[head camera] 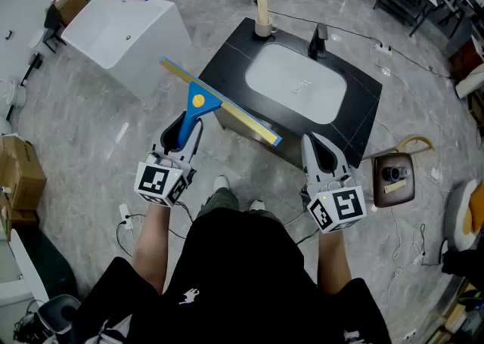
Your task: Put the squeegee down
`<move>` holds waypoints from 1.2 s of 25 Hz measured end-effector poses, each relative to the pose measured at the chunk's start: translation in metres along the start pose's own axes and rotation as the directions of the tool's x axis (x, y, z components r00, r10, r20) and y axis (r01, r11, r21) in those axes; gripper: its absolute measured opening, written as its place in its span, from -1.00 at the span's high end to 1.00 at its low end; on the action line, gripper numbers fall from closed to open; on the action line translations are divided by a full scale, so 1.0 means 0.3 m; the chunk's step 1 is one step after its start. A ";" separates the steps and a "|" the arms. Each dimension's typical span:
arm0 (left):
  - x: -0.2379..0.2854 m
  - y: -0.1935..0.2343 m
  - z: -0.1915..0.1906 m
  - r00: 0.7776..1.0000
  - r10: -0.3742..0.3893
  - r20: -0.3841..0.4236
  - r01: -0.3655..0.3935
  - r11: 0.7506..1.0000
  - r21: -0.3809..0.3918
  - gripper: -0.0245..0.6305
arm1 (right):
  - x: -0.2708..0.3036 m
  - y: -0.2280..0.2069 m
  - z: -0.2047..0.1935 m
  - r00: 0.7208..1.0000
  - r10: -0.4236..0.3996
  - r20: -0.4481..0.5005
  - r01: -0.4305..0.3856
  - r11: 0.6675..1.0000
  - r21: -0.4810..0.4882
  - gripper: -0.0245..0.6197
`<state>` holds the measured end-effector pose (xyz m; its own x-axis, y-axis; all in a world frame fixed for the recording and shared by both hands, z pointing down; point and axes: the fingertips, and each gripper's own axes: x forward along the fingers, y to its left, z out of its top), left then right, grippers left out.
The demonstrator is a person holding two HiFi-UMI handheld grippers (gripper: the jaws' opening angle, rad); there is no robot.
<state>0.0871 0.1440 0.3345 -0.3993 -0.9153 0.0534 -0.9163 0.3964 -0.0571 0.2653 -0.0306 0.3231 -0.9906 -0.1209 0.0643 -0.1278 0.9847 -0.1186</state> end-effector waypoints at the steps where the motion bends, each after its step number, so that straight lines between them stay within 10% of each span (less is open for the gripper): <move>1: 0.004 -0.004 0.006 1.000 0.001 0.002 -0.001 1.000 0.003 0.51 | 0.001 0.001 0.001 1.000 0.011 -0.001 -0.011 1.000 0.004 0.92; 30: 0.141 0.077 -0.103 0.994 0.066 -0.089 -0.065 0.998 0.018 0.51 | 0.153 -0.016 -0.138 0.992 0.054 -0.112 -0.046 0.996 0.075 0.92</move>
<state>0.0479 0.1167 0.3663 -0.4605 -0.8768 0.1383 -0.8876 0.4538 -0.0787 0.2225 -0.0358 0.3677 -0.9843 -0.0523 0.1683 -0.0853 0.9770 -0.1953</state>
